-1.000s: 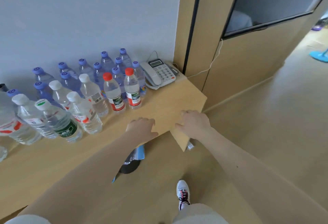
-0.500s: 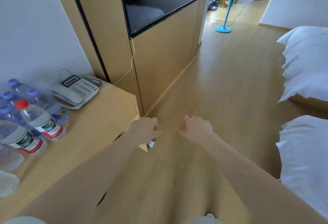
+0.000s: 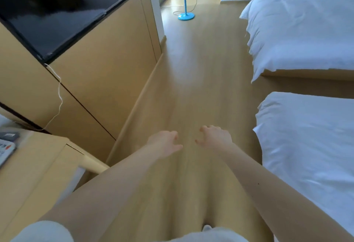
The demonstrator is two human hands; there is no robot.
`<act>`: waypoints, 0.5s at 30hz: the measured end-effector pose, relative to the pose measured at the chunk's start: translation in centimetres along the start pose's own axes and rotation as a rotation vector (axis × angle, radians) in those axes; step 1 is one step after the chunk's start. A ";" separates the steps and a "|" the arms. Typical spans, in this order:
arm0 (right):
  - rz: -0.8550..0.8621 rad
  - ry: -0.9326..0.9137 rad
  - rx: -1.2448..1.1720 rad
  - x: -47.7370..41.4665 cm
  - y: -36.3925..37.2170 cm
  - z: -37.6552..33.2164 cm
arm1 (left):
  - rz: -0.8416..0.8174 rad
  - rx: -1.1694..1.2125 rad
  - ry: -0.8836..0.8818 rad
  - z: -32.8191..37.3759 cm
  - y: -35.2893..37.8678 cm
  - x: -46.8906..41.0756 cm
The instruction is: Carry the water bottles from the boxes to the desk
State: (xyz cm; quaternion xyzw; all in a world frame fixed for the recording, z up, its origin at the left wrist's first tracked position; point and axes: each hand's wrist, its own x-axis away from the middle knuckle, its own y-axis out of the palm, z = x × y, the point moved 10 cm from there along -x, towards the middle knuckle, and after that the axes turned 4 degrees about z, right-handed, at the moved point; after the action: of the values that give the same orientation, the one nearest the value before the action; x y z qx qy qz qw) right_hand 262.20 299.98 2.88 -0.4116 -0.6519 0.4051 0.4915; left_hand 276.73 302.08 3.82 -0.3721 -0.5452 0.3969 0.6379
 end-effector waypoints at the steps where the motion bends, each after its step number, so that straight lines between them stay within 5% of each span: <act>1: -0.004 0.008 0.013 -0.5 0.0 1.4 | -0.009 -0.015 0.012 1.3 0.1 -0.9; 15: -0.021 0.202 -0.015 -9.2 -0.3 10.8 | -0.103 -0.152 0.232 8.6 -0.8 -15.2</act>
State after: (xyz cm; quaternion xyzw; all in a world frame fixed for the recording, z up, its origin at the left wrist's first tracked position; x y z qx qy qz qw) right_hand 253.22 289.96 -1.66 -0.4473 -0.6060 0.3516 0.5560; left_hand 266.94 288.27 -0.41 -0.4342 -0.5147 0.2753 0.6862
